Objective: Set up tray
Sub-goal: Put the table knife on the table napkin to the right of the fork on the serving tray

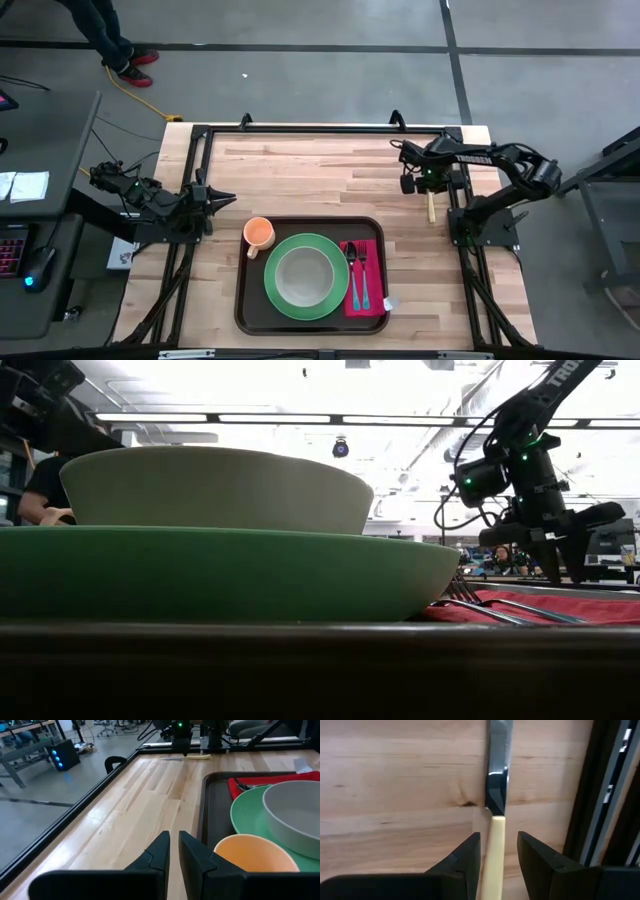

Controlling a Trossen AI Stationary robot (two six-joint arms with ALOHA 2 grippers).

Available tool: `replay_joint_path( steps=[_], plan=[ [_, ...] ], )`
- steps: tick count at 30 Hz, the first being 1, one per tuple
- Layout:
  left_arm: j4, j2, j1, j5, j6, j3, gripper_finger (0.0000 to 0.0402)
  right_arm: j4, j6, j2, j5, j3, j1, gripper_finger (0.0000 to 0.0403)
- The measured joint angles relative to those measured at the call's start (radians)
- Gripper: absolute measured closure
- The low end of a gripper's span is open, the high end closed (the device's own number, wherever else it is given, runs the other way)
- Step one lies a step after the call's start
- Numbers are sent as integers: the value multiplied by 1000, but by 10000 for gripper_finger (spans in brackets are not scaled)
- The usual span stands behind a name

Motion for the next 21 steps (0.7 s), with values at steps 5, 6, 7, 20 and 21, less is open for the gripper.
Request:
replay_joint_path(
  steps=[5,6,7,20,21],
  plan=[
    [-4,0,0,0,0,0,332,8,-27,0,-4,0,-27,295],
    [-6,0,0,0,0,0,332,8,-32,0,-5,0,-29,295],
    [-7,0,0,0,0,0,332,8,-41,0,-4,0,-32,295],
    [-12,0,0,0,-13,0,332,23,-57,-23,-36,-47,-44,295],
    [-12,0,0,0,-18,0,332,24,-50,-35,-38,-62,-45,295]
  ],
)
